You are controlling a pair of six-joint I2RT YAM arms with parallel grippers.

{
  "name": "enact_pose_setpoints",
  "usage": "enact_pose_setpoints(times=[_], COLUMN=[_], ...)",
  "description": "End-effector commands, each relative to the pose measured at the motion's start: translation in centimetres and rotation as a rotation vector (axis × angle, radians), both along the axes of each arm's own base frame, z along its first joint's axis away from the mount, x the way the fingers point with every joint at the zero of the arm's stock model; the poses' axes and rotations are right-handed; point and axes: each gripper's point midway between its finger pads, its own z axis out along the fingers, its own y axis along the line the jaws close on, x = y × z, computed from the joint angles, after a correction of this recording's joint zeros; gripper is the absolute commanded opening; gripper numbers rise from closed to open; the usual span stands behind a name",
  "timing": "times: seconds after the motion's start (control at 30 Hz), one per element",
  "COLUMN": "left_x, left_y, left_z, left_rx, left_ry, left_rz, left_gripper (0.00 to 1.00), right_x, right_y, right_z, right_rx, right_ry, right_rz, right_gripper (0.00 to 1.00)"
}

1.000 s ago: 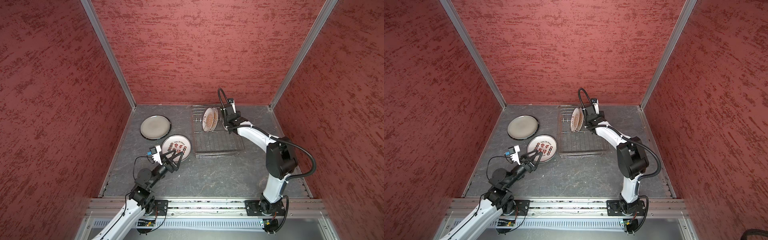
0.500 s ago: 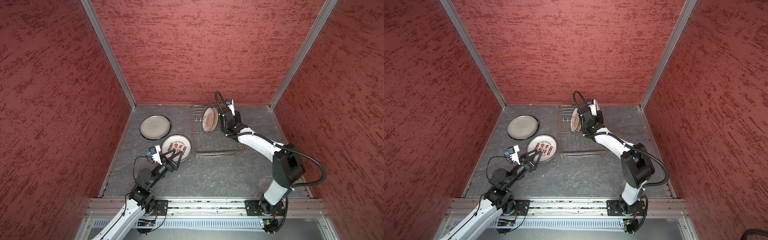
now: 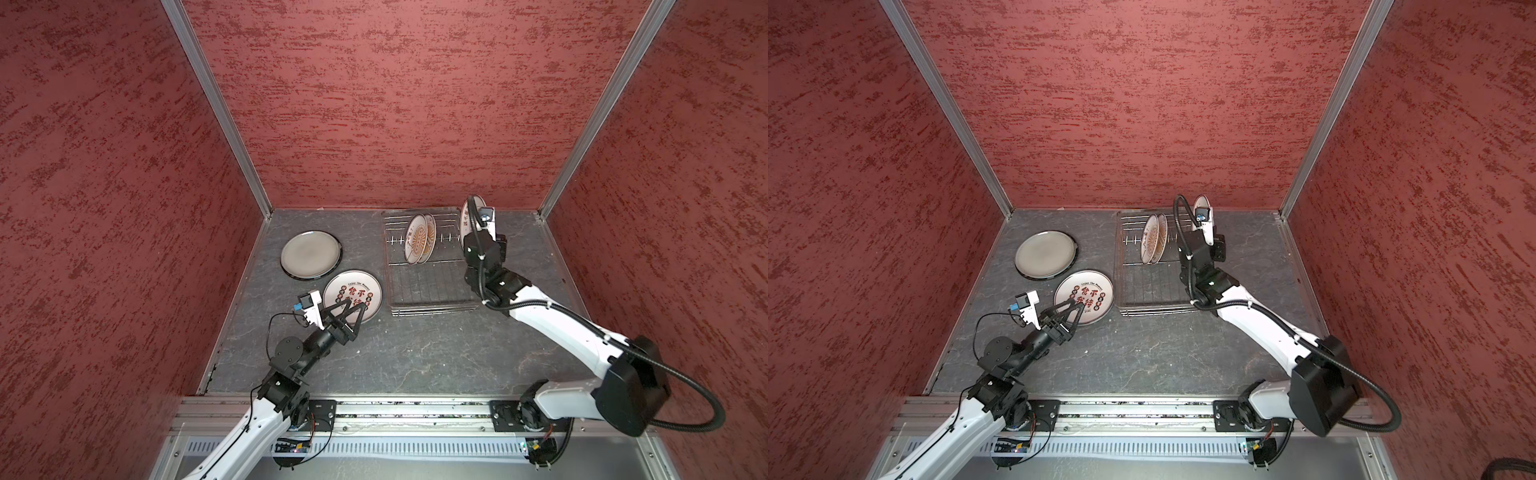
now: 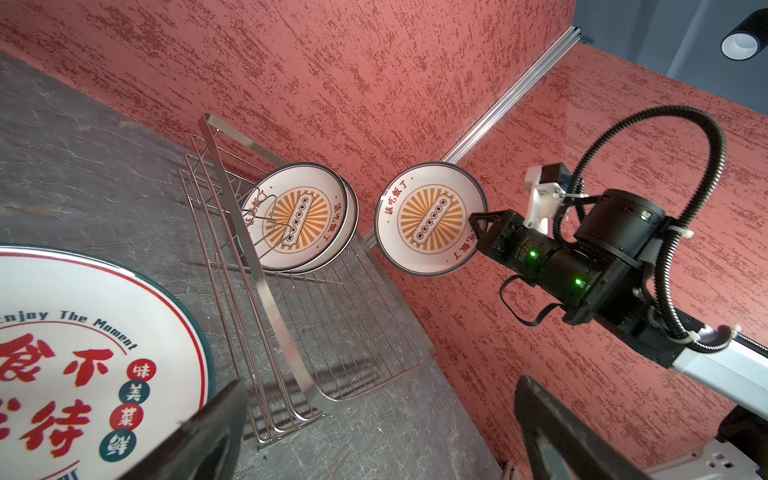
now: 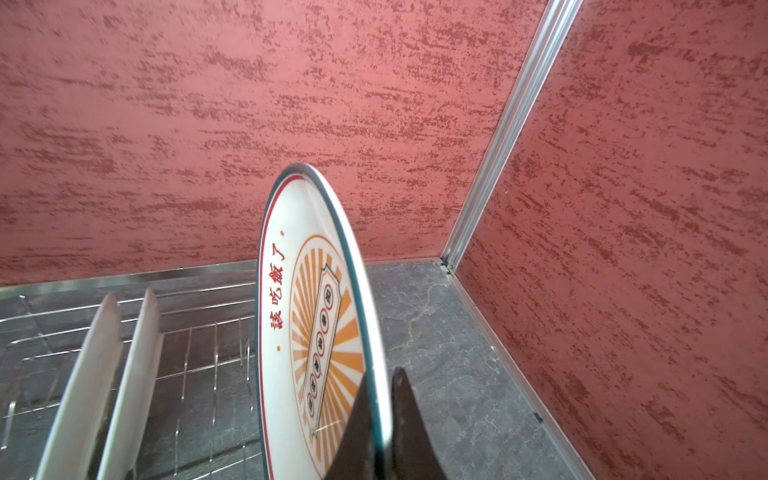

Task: Unload the plates from the dish rack
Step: 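Lift the sunburst-printed plate out of the rack with the right gripper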

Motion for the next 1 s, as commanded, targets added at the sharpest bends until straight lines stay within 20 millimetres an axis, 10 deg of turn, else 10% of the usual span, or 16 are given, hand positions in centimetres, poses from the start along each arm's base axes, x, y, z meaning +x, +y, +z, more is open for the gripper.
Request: enact_pose_setpoints(times=[0.0, 0.97], left_x=[0.0, -1.2], left_y=[0.0, -2.0], left_z=[-1.5, -0.5], left_rx=[0.012, 0.087], left_ry=[0.021, -0.050], left_rz=[0.007, -0.124], left_gripper=[0.99, 0.99], right_x=[-1.4, -12.2], right_y=[1.0, 12.9], right_z=[3.5, 4.3], right_rx=[0.183, 0.643], right_ry=[-0.162, -0.340], right_rz=[0.127, 1.171], right_gripper=[0.00, 0.00])
